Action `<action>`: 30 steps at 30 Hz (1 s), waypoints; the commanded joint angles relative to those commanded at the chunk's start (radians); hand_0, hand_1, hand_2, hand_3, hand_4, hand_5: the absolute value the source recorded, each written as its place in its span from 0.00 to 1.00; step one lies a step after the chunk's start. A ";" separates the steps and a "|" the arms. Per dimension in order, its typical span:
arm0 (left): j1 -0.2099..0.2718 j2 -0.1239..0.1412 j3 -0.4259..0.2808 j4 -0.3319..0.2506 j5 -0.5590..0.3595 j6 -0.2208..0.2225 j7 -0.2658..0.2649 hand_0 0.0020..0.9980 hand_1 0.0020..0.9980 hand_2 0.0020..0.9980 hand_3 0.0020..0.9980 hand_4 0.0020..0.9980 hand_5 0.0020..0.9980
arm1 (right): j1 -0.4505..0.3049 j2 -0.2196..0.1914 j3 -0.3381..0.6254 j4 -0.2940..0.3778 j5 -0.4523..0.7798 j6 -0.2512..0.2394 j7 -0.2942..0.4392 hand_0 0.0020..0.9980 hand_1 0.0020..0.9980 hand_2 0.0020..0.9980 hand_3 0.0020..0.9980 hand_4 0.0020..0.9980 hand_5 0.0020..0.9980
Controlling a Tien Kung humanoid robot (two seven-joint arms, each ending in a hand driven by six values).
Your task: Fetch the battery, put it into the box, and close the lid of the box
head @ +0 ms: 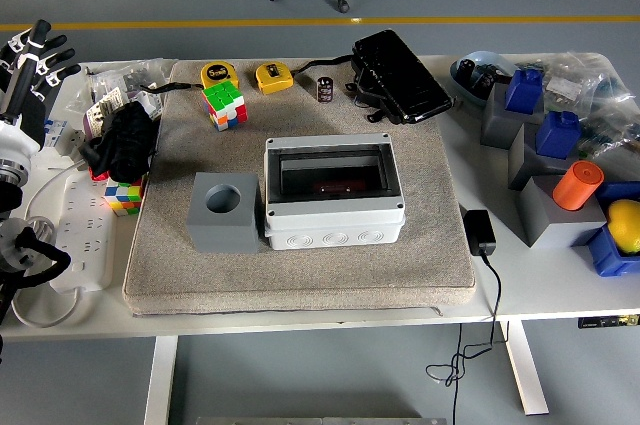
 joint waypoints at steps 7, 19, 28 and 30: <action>-0.016 -0.001 0.001 -0.001 0.001 -0.001 0.003 0.53 0.61 0.61 0.64 0.98 0.53 | -0.001 0.004 0.033 -0.001 -0.008 0.001 -0.003 0.63 0.66 0.66 0.57 0.92 0.48; -0.018 -0.018 -0.021 -0.003 0.001 0.000 0.003 0.52 0.61 0.61 0.64 0.98 0.53 | -0.007 0.013 0.061 -0.004 -0.004 -0.005 -0.001 0.63 0.66 0.66 0.58 0.92 0.48; -0.024 -0.027 -0.014 -0.004 -0.003 -0.001 0.003 0.53 0.61 0.61 0.64 0.98 0.54 | -0.016 0.022 0.084 -0.001 -0.009 -0.004 0.000 0.63 0.66 0.66 0.58 0.92 0.48; -0.025 -0.029 -0.010 -0.004 -0.004 -0.001 0.003 0.53 0.61 0.61 0.64 0.98 0.54 | -0.019 0.024 0.094 -0.002 -0.009 -0.005 0.000 0.62 0.66 0.66 0.58 0.92 0.48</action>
